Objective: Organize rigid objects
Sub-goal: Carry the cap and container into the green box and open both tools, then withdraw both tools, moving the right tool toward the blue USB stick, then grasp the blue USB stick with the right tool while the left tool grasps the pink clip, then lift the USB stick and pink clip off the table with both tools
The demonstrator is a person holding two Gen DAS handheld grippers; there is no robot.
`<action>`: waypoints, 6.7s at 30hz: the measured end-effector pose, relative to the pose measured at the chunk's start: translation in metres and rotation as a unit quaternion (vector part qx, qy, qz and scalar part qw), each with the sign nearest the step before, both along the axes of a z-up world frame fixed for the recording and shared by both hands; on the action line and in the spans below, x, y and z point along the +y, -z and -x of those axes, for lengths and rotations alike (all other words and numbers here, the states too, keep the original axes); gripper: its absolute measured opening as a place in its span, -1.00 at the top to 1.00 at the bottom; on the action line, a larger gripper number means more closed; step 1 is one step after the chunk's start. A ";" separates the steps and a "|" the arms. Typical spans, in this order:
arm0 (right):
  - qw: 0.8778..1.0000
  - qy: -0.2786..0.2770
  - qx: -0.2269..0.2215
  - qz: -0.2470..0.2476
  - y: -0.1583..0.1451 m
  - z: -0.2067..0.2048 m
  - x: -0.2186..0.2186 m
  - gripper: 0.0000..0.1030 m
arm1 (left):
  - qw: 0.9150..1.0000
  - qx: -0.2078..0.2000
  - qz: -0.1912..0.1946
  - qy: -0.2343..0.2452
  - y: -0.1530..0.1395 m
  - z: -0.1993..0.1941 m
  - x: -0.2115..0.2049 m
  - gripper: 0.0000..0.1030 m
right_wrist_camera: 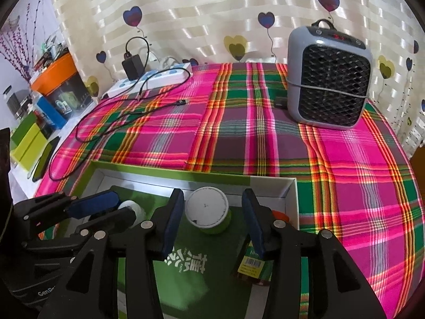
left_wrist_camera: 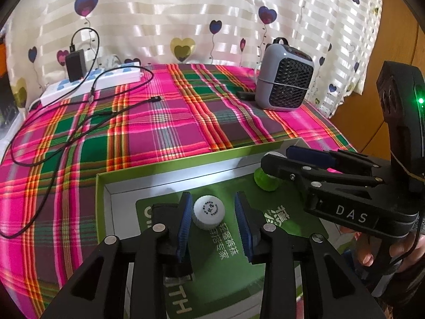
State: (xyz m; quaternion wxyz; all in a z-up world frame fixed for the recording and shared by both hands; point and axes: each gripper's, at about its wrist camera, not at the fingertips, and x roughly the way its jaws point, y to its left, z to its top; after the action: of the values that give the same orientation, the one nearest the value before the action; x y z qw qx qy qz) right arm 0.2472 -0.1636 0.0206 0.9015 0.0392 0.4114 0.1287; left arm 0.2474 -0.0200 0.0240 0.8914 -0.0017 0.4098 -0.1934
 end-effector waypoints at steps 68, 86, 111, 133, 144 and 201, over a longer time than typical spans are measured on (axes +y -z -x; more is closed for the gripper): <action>0.996 0.089 0.008 0.008 0.027 0.162 -0.023 0.10 | 0.997 0.002 0.009 -0.075 0.016 0.153 0.079 0.29; 0.991 0.100 0.018 0.087 0.028 0.146 -0.014 0.09 | 0.999 -0.017 -0.017 -0.033 0.012 0.122 0.070 0.26; 0.986 0.133 0.020 0.093 0.028 0.154 -0.039 0.09 | 1.000 0.014 0.014 0.022 0.017 0.142 0.062 0.26; 0.989 0.111 0.019 0.096 0.027 0.139 -0.041 0.09 | 0.998 0.018 -0.057 -0.012 0.024 0.118 0.053 0.26; 0.990 0.107 0.019 0.089 0.028 0.136 -0.043 0.09 | 0.997 0.015 -0.064 -0.027 0.024 0.112 0.049 0.26; 0.993 0.086 0.015 0.083 0.027 0.137 -0.038 0.56 | 0.997 0.015 -0.053 -0.058 0.024 0.112 0.058 0.67</action>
State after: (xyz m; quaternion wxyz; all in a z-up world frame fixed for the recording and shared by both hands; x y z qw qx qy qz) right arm 0.1104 -0.2014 -0.0068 0.9032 0.0010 0.4290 0.0157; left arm 0.1356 0.0383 -0.0001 0.8937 0.0194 0.4321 -0.1193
